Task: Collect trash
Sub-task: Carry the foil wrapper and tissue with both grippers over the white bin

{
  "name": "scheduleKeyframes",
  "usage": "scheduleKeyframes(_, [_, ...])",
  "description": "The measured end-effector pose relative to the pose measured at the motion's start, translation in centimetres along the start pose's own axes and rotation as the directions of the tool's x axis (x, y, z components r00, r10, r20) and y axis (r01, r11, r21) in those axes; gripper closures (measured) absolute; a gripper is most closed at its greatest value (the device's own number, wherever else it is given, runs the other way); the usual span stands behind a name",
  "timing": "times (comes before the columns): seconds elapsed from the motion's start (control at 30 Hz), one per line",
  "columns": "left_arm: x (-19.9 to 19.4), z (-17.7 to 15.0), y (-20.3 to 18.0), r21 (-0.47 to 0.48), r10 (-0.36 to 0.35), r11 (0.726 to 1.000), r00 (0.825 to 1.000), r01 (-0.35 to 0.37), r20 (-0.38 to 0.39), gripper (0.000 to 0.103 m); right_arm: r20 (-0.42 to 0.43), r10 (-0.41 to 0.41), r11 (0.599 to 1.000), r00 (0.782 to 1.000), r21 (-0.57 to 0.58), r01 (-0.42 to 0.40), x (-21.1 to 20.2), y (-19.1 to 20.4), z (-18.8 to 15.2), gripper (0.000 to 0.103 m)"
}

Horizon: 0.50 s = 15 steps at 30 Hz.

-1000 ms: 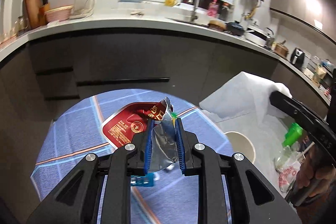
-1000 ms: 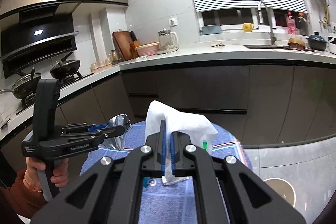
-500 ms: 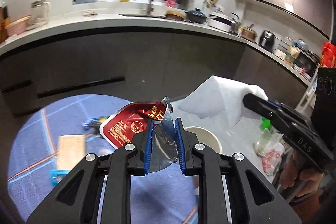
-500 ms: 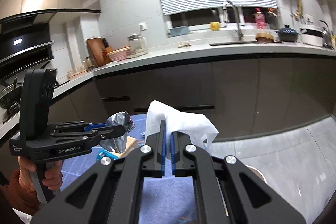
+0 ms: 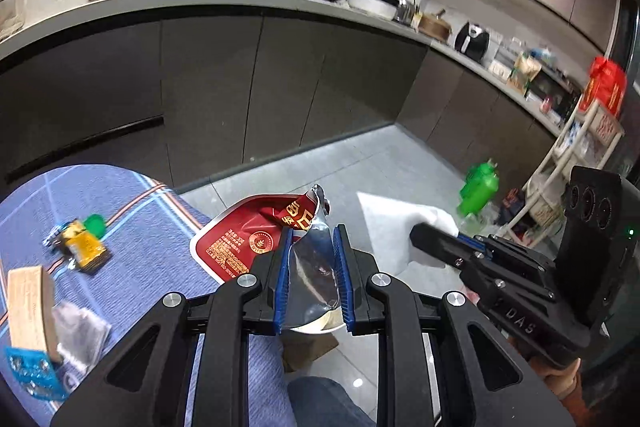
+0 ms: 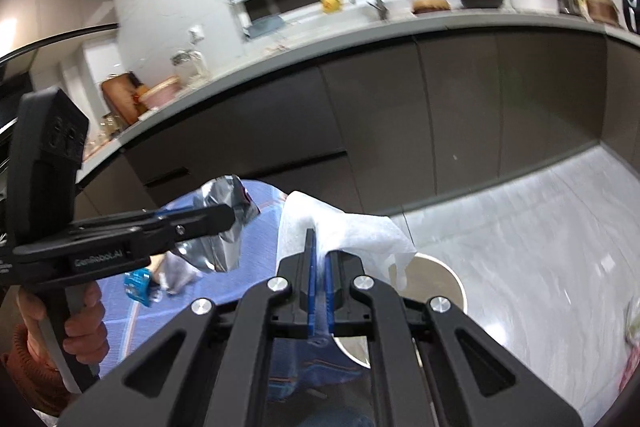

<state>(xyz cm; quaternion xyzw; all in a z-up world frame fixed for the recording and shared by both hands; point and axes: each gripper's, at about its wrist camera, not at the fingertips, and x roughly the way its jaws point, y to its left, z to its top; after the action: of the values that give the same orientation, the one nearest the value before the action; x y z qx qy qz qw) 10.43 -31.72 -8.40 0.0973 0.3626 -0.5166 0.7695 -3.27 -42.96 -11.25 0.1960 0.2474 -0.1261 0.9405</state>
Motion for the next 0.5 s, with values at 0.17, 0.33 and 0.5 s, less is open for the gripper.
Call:
scheduleKeyframes(0.17, [5.2,-0.1,-0.3,-0.008,-0.028,1.0,0.997,0.027,-0.071,0.083,-0.085,-0.035,0.997,0.996,0.064,0.041,3.0,-3.2,-2.0,0.097])
scheduleKeyframes(0.33, [9.8,-0.9,-0.6,0.014,-0.003,1.0,0.989,0.005,-0.146,0.083,-0.163,-0.029,0.994,0.986,0.096,0.045,5.4,-5.2,-3.9,0.097])
scheduleKeyframes(0.5, [13.4,-1.6,-0.2,0.032,0.039,0.999,0.981,-0.034,-0.19,0.082,-0.232,-0.029,0.995,0.972,0.086,0.051,8.2,-6.6,-5.1,0.095])
